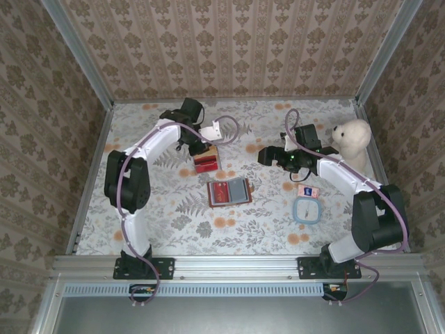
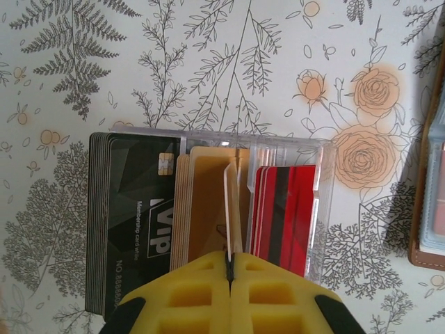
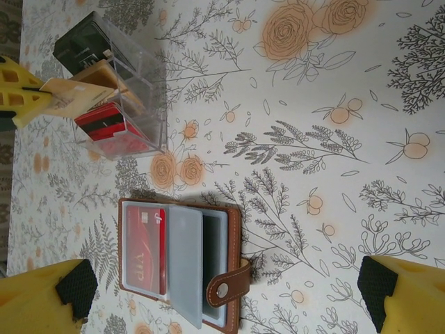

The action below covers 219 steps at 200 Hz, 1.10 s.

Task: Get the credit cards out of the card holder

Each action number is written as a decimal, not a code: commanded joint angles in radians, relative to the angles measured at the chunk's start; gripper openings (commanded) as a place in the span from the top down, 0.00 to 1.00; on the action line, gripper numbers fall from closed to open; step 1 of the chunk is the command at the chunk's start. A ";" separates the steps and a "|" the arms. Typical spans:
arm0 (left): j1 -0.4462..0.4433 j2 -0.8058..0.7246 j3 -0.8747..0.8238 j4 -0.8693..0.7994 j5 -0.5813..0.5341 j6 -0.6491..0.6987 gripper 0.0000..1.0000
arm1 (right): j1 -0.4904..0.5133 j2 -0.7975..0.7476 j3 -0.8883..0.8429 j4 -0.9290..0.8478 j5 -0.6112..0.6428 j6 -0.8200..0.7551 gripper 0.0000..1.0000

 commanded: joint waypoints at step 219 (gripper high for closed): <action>-0.048 0.075 0.056 -0.008 -0.179 0.123 0.98 | -0.006 0.017 0.022 -0.017 -0.033 0.029 0.00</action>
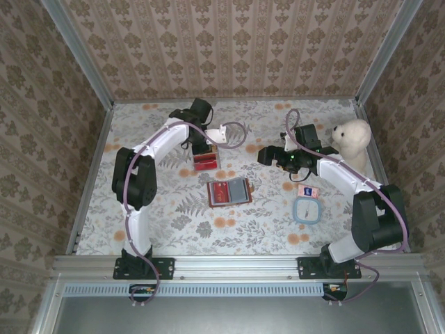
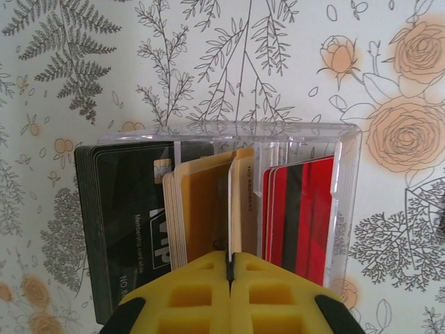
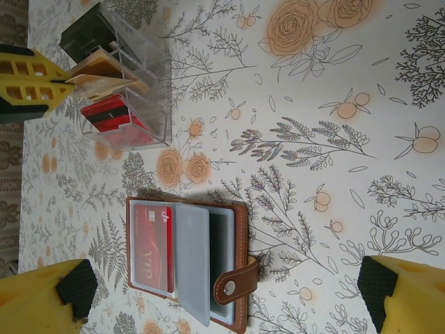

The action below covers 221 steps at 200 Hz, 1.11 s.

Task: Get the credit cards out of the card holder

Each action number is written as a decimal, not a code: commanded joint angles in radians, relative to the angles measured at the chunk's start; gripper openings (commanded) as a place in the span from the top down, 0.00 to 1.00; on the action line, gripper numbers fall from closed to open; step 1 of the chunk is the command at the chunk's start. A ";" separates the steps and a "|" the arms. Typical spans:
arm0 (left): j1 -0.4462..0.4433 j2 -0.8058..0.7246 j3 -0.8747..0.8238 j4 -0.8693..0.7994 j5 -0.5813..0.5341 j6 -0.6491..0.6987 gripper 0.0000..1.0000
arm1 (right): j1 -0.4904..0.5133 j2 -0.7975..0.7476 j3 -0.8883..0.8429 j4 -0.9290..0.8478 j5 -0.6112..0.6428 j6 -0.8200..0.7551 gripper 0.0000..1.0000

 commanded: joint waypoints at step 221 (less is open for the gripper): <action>-0.047 -0.533 -0.524 0.458 -0.209 -1.113 0.08 | 0.335 0.104 0.079 0.028 0.097 0.190 0.33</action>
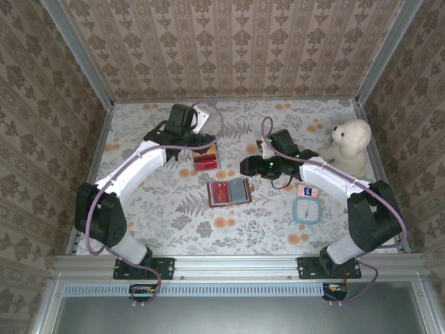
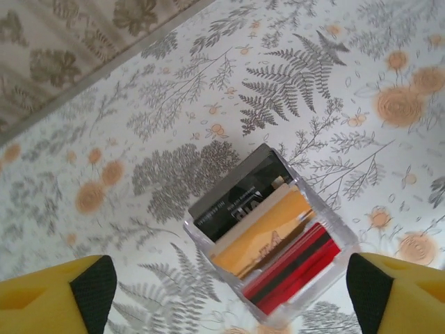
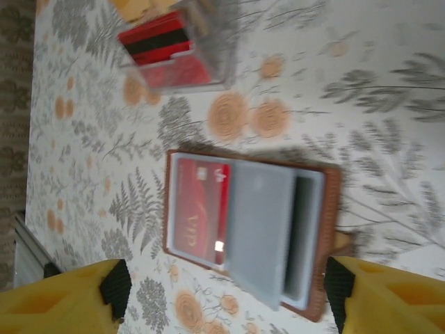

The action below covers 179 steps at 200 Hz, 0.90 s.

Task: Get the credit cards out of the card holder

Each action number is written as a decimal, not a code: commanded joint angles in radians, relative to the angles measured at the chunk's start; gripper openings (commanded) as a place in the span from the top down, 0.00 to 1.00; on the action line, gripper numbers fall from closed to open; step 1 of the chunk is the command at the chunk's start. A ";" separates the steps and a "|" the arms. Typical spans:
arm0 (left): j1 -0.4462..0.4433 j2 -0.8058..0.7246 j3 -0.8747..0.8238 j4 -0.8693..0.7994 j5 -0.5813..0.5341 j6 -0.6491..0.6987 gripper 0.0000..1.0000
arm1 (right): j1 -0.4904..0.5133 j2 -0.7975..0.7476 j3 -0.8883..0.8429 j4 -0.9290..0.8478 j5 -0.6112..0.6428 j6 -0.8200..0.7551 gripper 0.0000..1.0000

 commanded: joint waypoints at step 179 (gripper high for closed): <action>-0.047 -0.410 -0.635 0.204 0.098 -0.895 0.18 | 0.235 0.412 0.211 -0.035 0.172 0.223 0.67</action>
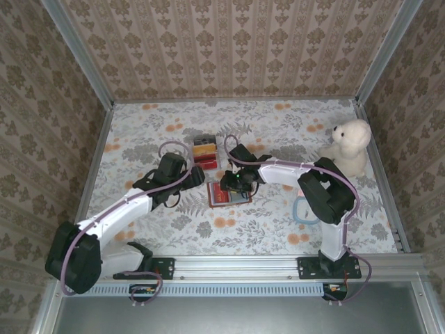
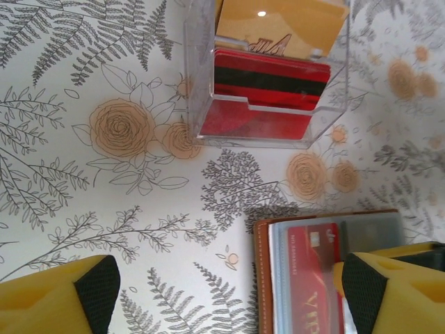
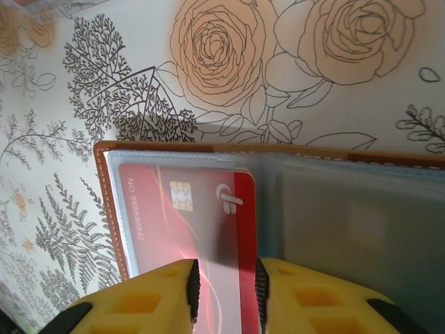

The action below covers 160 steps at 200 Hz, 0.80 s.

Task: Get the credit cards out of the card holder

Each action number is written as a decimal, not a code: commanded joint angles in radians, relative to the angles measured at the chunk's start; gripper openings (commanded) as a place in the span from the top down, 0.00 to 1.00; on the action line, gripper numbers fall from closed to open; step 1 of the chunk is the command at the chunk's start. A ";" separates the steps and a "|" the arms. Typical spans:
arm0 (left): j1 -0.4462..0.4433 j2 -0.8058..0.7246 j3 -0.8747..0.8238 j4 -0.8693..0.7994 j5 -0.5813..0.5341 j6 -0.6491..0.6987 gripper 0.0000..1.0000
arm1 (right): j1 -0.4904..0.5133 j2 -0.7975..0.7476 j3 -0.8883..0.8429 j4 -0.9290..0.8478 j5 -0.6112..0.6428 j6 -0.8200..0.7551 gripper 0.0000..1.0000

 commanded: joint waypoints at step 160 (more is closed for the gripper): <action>-0.092 0.197 -0.011 0.121 0.189 -0.134 0.72 | 0.010 -0.003 0.015 -0.020 -0.001 0.011 0.74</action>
